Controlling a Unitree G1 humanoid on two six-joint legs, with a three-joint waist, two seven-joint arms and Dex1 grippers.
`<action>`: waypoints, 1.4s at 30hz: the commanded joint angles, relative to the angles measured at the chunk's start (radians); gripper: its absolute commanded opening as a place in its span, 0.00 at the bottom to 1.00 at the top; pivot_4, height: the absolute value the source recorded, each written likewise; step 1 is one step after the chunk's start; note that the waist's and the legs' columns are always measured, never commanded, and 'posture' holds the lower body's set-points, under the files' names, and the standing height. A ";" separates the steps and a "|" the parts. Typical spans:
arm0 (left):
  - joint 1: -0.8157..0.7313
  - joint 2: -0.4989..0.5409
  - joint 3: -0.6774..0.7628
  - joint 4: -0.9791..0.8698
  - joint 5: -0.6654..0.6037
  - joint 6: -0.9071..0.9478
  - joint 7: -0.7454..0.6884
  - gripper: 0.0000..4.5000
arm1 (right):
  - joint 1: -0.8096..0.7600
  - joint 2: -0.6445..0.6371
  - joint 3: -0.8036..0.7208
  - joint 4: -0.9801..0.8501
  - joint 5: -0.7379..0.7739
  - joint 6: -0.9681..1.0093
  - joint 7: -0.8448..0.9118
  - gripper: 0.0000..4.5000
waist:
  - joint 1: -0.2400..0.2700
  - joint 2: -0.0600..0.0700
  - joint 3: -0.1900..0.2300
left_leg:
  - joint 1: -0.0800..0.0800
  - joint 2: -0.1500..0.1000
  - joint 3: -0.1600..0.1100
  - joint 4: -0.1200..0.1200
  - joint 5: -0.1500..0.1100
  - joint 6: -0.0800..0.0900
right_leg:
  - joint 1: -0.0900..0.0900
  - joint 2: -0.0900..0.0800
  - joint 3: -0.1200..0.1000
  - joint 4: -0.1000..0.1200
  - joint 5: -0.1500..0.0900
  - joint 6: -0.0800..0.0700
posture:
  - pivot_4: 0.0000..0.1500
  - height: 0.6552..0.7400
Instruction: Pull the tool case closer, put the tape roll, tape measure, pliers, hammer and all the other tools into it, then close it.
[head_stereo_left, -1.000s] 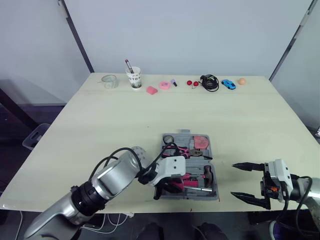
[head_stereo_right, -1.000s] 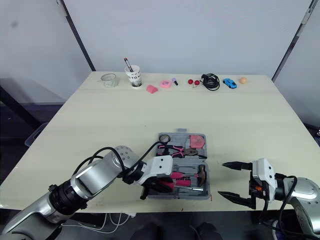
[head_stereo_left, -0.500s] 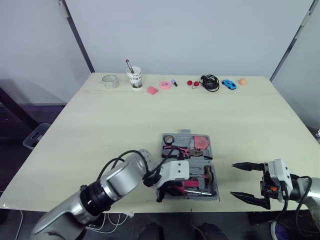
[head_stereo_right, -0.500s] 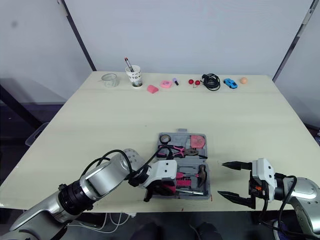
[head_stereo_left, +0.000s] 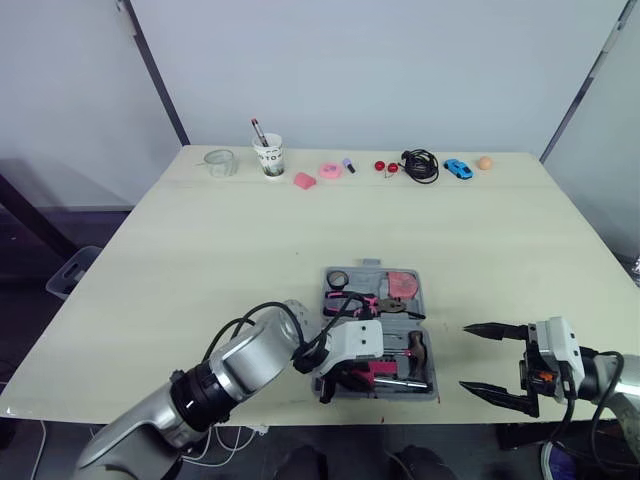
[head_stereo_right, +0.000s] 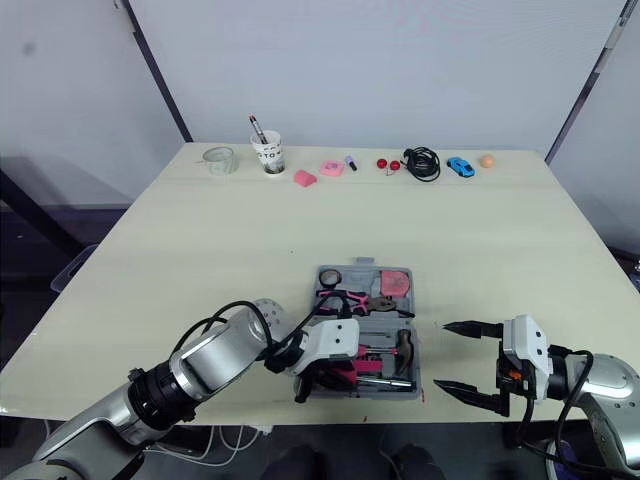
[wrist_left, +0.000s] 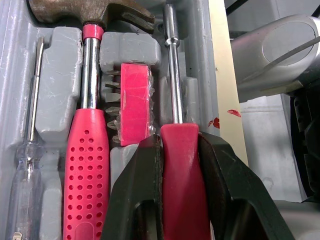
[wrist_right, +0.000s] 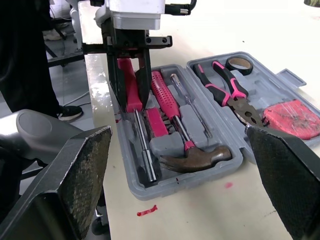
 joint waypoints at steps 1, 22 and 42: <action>0.007 -0.004 -0.005 -0.023 -0.004 -0.018 -0.007 0.13 | 0.003 -0.005 -0.016 -0.038 0.010 0.000 -0.009 1.00 | 0.000 0.000 0.000 | 0.000 0.000 0.000 0.000 0.000 0.000 | 0.000 0.000 0.000 0.000 0.000 0.000 | 1.00 1.00; 0.000 -0.028 -0.003 -0.004 0.007 -0.029 -0.004 0.83 | 0.000 -0.008 -0.010 -0.064 0.009 0.023 -0.028 1.00 | 0.007 0.000 0.000 | 0.000 0.000 0.000 0.000 0.000 0.000 | 0.000 0.000 0.000 0.000 0.000 0.000 | 1.00 1.00; 0.105 0.002 0.297 0.074 -0.187 -0.276 -0.064 0.66 | -0.016 -0.003 -0.003 -0.029 0.002 0.007 -0.011 1.00 | 0.009 0.001 0.000 | 0.000 0.000 0.000 0.000 0.000 0.000 | 0.000 0.000 0.000 0.000 0.000 0.000 | 1.00 1.00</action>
